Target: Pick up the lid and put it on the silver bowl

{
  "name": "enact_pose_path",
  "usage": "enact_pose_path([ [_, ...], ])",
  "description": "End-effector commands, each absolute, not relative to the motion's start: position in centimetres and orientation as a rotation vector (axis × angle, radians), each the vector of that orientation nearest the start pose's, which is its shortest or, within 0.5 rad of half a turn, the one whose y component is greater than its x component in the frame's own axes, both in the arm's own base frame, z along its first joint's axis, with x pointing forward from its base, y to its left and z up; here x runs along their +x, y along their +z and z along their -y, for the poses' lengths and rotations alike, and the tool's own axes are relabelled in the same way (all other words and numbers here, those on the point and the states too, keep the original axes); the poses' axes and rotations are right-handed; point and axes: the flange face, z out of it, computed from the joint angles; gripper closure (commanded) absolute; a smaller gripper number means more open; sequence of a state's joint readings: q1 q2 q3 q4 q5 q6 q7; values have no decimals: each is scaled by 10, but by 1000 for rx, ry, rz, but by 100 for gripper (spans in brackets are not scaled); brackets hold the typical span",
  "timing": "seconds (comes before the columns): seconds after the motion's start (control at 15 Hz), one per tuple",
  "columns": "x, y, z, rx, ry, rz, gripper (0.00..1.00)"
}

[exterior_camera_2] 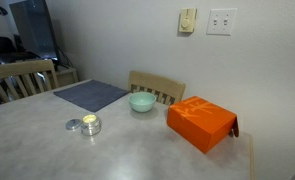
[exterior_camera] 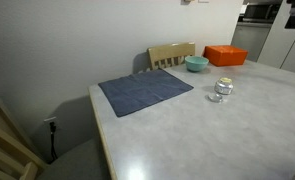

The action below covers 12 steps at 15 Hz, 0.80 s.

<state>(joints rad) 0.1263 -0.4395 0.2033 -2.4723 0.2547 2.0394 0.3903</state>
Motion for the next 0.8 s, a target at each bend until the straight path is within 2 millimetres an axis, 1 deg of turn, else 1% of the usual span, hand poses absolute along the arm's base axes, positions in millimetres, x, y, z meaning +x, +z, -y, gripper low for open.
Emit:
enact_pose_path([
  [0.0, 384, 447, -148, -2993, 69, -292, 0],
  [0.13, 383, 445, -152, -3001, 49, -263, 0],
  [0.2, 384, 439, -153, -3008, 16, -252, 0],
  [0.4, 399, 419, -147, -3004, -110, -312, 0],
  [0.53, 410, 398, -140, -3017, -188, -353, 0],
  [0.6, 415, 383, -136, -3027, -195, -381, 0],
  [0.73, 424, 350, -128, -3037, -140, -426, 0],
])
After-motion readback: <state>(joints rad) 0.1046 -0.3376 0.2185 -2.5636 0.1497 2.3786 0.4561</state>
